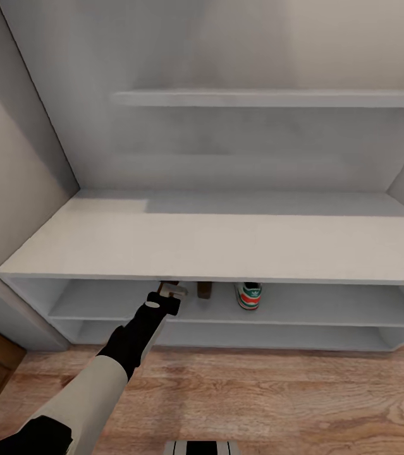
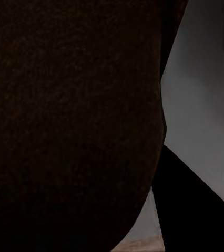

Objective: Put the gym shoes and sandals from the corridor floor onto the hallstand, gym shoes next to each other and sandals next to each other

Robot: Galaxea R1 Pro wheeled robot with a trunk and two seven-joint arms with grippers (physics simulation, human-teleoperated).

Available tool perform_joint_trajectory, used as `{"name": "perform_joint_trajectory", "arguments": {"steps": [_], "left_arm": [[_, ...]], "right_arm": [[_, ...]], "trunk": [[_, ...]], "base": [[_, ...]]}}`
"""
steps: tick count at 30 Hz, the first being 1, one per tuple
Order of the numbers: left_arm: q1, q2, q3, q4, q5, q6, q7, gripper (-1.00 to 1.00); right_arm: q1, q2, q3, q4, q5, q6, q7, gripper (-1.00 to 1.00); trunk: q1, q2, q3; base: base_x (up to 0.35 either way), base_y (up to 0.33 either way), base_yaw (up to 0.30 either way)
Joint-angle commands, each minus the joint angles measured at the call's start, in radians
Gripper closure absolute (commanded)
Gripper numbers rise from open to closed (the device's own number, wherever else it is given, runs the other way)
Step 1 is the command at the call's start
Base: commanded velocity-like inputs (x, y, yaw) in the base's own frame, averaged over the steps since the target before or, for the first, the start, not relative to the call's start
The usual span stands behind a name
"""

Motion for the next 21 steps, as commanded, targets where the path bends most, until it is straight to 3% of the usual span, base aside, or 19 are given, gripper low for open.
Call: {"name": "perform_joint_trajectory", "arguments": {"steps": [1, 21], "left_arm": [[0.0, 0.0, -0.003, -0.001, -0.009, 0.007, 0.004, 1.0], [0.0, 0.0, -0.003, -0.001, -0.008, 0.007, 0.004, 1.0]], "right_arm": [[-0.001, 0.0, -0.002, 0.0, -0.005, 0.004, 0.001, 1.0], [-0.001, 0.0, -0.002, 0.0, -0.004, 0.004, 0.001, 1.0]], "trunk": [[0.0, 0.0, -0.001], [0.0, 0.0, -0.001]], "base": [[0.176, -0.169, 0.0], [0.062, -0.04, 0.0]]}}
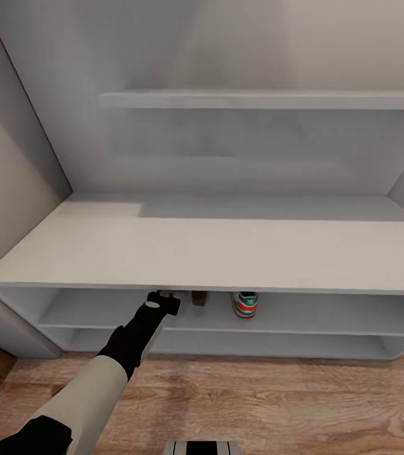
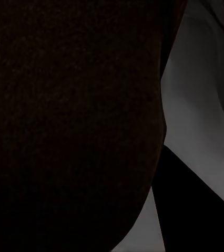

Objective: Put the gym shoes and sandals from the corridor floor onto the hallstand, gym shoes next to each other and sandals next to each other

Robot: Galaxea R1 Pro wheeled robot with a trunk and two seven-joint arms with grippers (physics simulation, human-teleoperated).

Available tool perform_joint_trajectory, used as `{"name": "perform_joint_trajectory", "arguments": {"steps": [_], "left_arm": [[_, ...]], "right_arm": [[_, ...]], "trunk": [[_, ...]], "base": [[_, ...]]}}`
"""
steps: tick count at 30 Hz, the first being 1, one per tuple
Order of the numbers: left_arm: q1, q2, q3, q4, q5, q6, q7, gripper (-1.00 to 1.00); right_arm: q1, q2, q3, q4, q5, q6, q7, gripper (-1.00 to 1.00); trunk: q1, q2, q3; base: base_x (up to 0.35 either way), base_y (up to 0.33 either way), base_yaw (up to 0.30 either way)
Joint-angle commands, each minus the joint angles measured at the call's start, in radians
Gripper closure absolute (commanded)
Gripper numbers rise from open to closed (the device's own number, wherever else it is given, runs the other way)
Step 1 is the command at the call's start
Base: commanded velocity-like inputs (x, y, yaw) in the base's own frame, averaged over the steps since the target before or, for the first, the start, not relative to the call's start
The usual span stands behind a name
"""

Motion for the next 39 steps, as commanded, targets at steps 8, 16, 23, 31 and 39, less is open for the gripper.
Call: {"name": "perform_joint_trajectory", "arguments": {"steps": [8, 16, 23, 31, 39], "left_arm": [[0.0, 0.0, -0.003, -0.001, -0.008, 0.006, 0.004, 1.0], [0.0, 0.0, -0.003, -0.001, -0.008, 0.006, 0.004, 1.0], [0.0, 0.0, -0.003, -0.001, -0.008, 0.006, -0.04, 1.0], [0.0, 0.0, -0.003, 0.0, -0.009, 0.005, -0.051, -1.0], [0.0, 0.0, -0.003, -0.001, -0.01, 0.003, -0.052, -1.0]], "right_arm": [[-0.001, 0.0, -0.002, -0.001, -0.005, 0.005, 0.001, 1.0], [-0.001, 0.0, -0.002, -0.001, -0.005, 0.005, 0.001, 1.0], [-0.001, 0.0, -0.002, -0.001, -0.005, 0.005, 0.001, 1.0], [-0.001, 0.0, -0.002, -0.001, -0.005, 0.005, 0.001, 1.0], [-0.001, 0.0, -0.002, -0.001, -0.005, 0.005, 0.001, 1.0]], "trunk": [[0.0, 0.0, -0.001], [0.0, 0.0, -0.001], [0.0, 0.0, -0.001], [0.0, 0.0, -0.001], [0.0, 0.0, -0.001]], "base": [[0.001, -0.001, 0.0], [0.053, -0.047, 0.0], [0.006, -0.005, 0.0], [0.0, 0.0, 0.0], [0.0, 0.0, 0.0]]}}
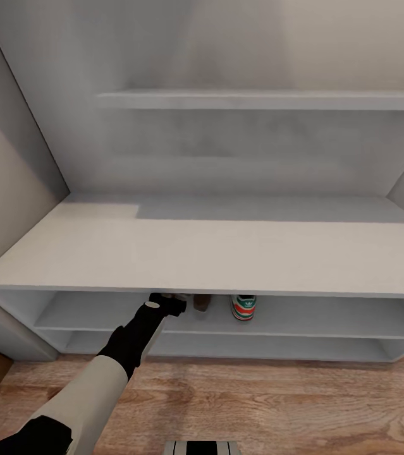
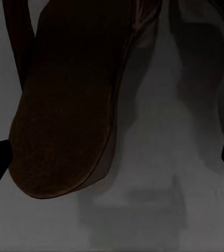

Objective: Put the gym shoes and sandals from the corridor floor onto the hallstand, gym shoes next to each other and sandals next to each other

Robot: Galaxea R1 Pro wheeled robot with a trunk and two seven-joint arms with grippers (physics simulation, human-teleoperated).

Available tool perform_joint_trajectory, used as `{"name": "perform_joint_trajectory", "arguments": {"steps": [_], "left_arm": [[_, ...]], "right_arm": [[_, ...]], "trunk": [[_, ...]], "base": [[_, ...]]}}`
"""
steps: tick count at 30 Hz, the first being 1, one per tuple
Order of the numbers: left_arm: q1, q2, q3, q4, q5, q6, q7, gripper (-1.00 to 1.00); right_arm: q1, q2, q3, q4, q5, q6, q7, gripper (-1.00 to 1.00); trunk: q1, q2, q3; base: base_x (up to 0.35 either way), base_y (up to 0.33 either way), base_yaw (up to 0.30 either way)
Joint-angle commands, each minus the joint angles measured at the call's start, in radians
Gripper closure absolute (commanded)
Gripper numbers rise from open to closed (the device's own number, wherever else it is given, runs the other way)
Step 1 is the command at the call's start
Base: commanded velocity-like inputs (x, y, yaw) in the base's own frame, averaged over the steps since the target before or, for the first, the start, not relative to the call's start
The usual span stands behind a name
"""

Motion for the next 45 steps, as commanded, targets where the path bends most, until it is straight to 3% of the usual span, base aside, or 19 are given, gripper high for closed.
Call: {"name": "perform_joint_trajectory", "arguments": {"steps": [1, 10, 36, 45], "left_arm": [[0.0, 0.0, -0.003, -0.001, -0.008, 0.006, 0.002, -1.0], [0.0, 0.0, -0.003, -0.001, -0.008, 0.005, 0.002, -1.0], [0.001, 0.003, -0.003, -0.001, -0.008, 0.001, 0.002, -1.0], [0.011, 0.019, 0.002, 0.0, -0.002, -0.166, -0.022, -1.0]], "right_arm": [[-0.001, 0.0, -0.002, -0.001, -0.004, 0.005, 0.002, 1.0], [-0.001, 0.0, -0.002, -0.001, -0.004, 0.005, 0.002, 1.0], [-0.001, 0.0, -0.002, -0.001, -0.005, 0.005, 0.002, 1.0], [-0.001, 0.0, -0.002, 0.0, -0.005, 0.005, 0.002, 1.0]], "trunk": [[0.0, 0.0, -0.001], [0.0, 0.0, -0.001], [0.0, 0.0, -0.001], [0.0, 0.0, -0.001]], "base": [[0.0, 0.0, 0.0], [-0.058, 0.0, 0.0], [-0.319, 0.0, 0.0], [-0.026, 0.0, 0.0]]}}
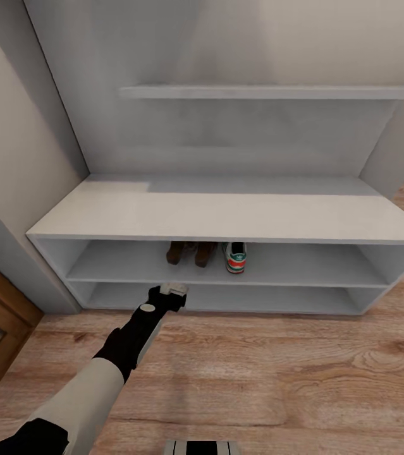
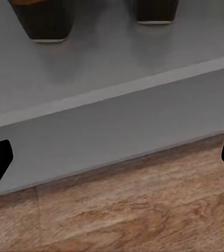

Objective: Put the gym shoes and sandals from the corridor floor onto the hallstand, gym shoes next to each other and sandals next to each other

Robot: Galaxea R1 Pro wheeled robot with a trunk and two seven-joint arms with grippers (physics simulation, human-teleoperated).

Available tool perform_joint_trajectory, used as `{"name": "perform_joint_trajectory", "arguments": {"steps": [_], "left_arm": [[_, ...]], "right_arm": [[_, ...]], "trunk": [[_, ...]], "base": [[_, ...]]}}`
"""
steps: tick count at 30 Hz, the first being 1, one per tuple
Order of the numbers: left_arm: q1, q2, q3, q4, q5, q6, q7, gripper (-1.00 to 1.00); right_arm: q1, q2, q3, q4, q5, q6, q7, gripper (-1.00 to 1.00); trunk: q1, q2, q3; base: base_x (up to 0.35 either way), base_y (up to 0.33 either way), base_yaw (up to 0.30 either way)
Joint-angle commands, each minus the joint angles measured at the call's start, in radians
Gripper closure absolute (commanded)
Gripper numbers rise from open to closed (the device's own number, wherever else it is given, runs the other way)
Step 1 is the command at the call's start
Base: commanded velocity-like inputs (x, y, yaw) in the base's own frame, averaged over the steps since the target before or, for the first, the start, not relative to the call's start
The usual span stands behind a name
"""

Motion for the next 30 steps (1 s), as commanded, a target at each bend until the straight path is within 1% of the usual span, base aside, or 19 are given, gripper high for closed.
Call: {"name": "perform_joint_trajectory", "arguments": {"steps": [1, 2, 4, 5, 6, 7, 9, 10, 11, 12, 13, 14, 19, 20, 21, 22, 23, 26, 30], "left_arm": [[0.001, 0.012, -0.001, -0.001, -0.005, -0.02, -0.03, -1.0], [0.01, 0.043, 0.001, 0.008, 0.028, -0.083, -0.106, -1.0], [0.021, 0.067, 0.004, 0.041, 0.095, -0.153, -0.142, -1.0], [0.024, 0.083, 0.005, 0.067, 0.141, -0.197, -0.16, -1.0], [0.027, 0.106, 0.006, 0.103, 0.203, -0.257, -0.189, -1.0], [0.028, 0.12, 0.007, 0.124, 0.237, -0.295, -0.218, -1.0], [0.029, 0.133, 0.007, 0.143, 0.262, -0.332, -0.252, -1.0], [0.03, 0.145, 0.007, 0.159, 0.28, -0.367, -0.289, -1.0], [0.03, 0.151, 0.007, 0.167, 0.286, -0.383, -0.308, -1.0], [0.031, 0.162, 0.007, 0.182, 0.295, -0.414, -0.343, -1.0], [0.031, 0.18, 0.008, 0.197, 0.304, -0.449, -0.381, -1.0], [0.031, 0.2, 0.008, 0.206, 0.309, -0.468, -0.402, -1.0], [0.031, 0.243, 0.01, 0.217, 0.322, -0.487, -0.421, -1.0], [0.031, 0.263, 0.011, 0.22, 0.373, -0.488, -0.464, -1.0], [0.031, 0.268, 0.011, 0.22, 0.381, -0.488, -0.478, -1.0], [0.031, 0.279, 0.012, 0.22, 0.399, -0.488, -0.511, -1.0], [0.031, 0.335, 0.011, 0.227, 0.515, -0.487, -0.65, -1.0], [0.031, 0.342, 0.01, 0.251, 0.533, -0.488, -0.662, -1.0], [0.032, 0.341, 0.008, 0.257, 0.534, -0.488, -0.664, -1.0]], "right_arm": [[-0.001, 0.0, -0.002, 0.0, -0.004, 0.005, 0.002, 1.0], [-0.001, 0.0, -0.002, 0.0, -0.004, 0.005, 0.002, 1.0], [-0.001, 0.0, -0.002, 0.0, -0.004, 0.005, 0.001, 1.0], [-0.001, 0.0, -0.002, 0.0, -0.004, 0.005, 0.0, 1.0], [-0.001, 0.0, -0.002, 0.0, -0.004, 0.005, 0.0, 1.0], [-0.001, 0.0, -0.002, 0.0, -0.004, 0.005, 0.0, 1.0], [-0.001, 0.0, -0.002, -0.001, -0.005, 0.004, 0.0, 1.0], [-0.001, 0.0, -0.002, -0.001, -0.004, 0.004, 0.0, 1.0], [-0.001, 0.0, -0.002, -0.001, -0.004, 0.004, 0.0, 1.0], [-0.001, 0.0, -0.002, -0.001, -0.004, 0.003, 0.0, 1.0], [-0.001, 0.0, -0.002, -0.002, -0.004, 0.001, 0.001, 1.0], [-0.001, 0.0, -0.002, -0.002, -0.004, -0.001, 0.001, 1.0], [-0.001, 0.0, -0.001, -0.004, -0.004, -0.004, 0.002, 1.0], [-0.001, 0.0, -0.002, -0.003, -0.004, -0.003, 0.0, 1.0], [-0.001, 0.0, -0.002, -0.003, -0.004, -0.003, 0.0, 1.0], [-0.001, 0.0, -0.002, -0.003, -0.004, -0.003, 0.0, 1.0], [-0.001, 0.0, -0.002, -0.003, -0.005, -0.003, 0.0, 1.0], [-0.001, 0.0, -0.002, -0.003, -0.005, -0.003, 0.0, 1.0], [-0.001, 0.0, -0.002, -0.003, -0.004, -0.003, 0.0, 1.0]], "trunk": [[0.0, 0.0, -0.001], [0.0, 0.0, -0.001], [0.0, 0.0, -0.001], [0.0, 0.0, -0.001], [0.0, 0.0, -0.001], [0.0, 0.0, -0.001], [0.0, 0.0, -0.001], [0.0, 0.0, -0.001], [0.0, 0.0, -0.001], [0.0, 0.0, -0.001], [0.0, 0.0, -0.001], [0.0, 0.0, -0.001], [0.0, 0.0, -0.001], [0.0, 0.0, -0.001], [0.0, 0.0, -0.001], [0.0, 0.0, -0.001], [0.0, 0.0, -0.001], [0.0, 0.0, -0.001], [0.0, 0.0, -0.001]], "base": [[-0.002, 0.0, 0.0], [0.0, 0.0, 0.0], [0.0, 0.0, 0.0], [0.0, 0.0, 0.0], [0.0, 0.0, 0.0], [0.0, 0.0, 0.0], [0.0, 0.0, 0.0], [0.0, 0.0, 0.0], [0.0, 0.0, 0.0], [0.0, 0.0, 0.0], [0.0, 0.0, 0.0], [0.0, 0.0, 0.0], [0.0, 0.0, 0.0], [0.0, 0.0, 0.0], [0.0, 0.0, 0.0], [0.0, 0.0, 0.0], [-0.013, 0.0, 0.0], [-0.166, 0.0, 0.0], [-0.303, 0.0, 0.0]]}}
